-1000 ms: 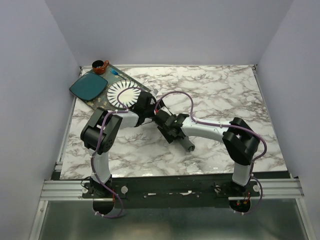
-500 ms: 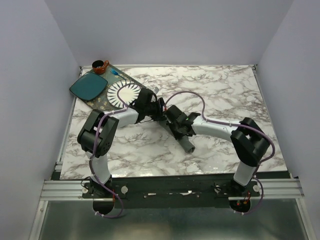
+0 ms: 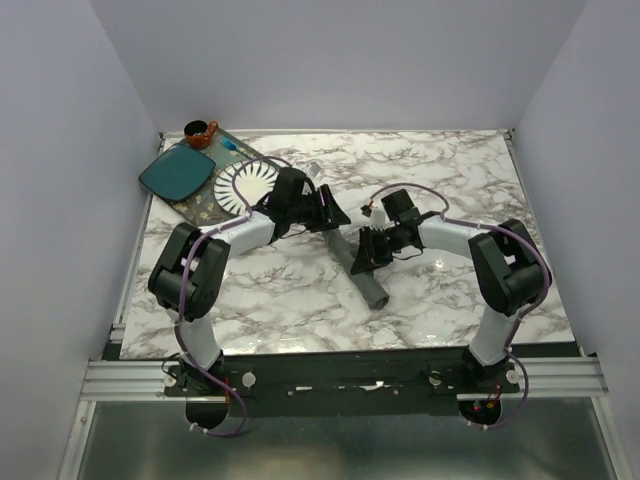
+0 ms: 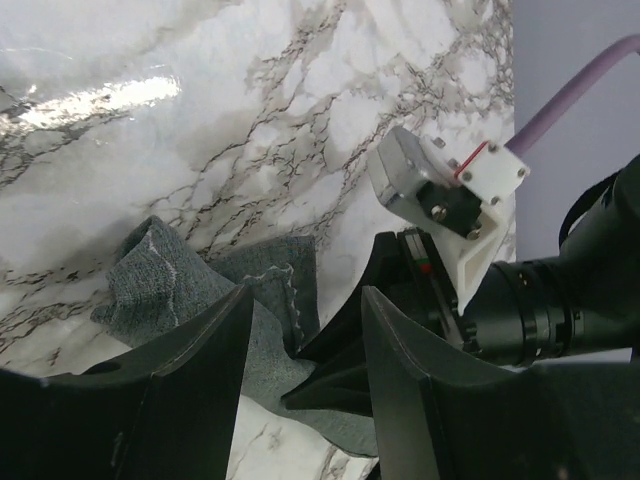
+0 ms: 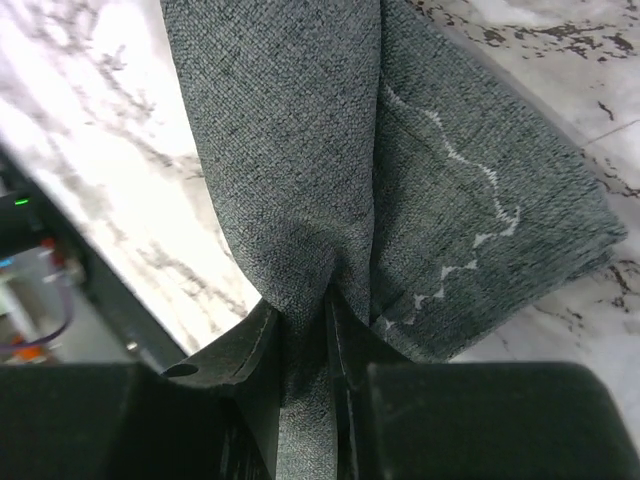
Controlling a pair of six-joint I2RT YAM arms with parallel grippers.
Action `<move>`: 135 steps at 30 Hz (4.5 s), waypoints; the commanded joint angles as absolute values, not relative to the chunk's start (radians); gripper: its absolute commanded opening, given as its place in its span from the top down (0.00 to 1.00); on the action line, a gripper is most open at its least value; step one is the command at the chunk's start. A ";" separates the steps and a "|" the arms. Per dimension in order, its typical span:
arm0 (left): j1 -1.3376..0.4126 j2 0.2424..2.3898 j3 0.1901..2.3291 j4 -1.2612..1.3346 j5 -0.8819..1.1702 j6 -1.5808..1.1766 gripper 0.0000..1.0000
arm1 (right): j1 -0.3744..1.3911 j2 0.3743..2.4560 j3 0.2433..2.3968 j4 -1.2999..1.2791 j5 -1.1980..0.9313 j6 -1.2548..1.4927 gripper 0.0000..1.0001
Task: Fold the napkin, place the utensils inside, and roll it up
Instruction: Roll the napkin with the utensil
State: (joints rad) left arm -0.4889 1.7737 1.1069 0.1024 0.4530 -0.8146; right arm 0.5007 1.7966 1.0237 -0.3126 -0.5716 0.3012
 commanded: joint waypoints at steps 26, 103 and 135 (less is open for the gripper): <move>-0.512 1.936 1.034 0.222 0.474 -0.862 0.45 | 0.908 1.807 1.333 -0.767 0.480 0.275 0.13; -0.532 1.942 1.032 0.232 0.489 -0.882 0.45 | 0.885 1.690 1.221 -0.702 0.441 0.256 0.07; -0.492 1.836 1.124 0.149 0.496 -0.851 0.43 | 0.891 1.729 1.010 -0.411 0.264 0.350 0.46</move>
State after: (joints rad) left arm -0.5247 1.9175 1.0721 0.2058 0.4984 -0.8772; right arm 0.9463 1.7771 1.1049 -0.4847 0.4492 0.2840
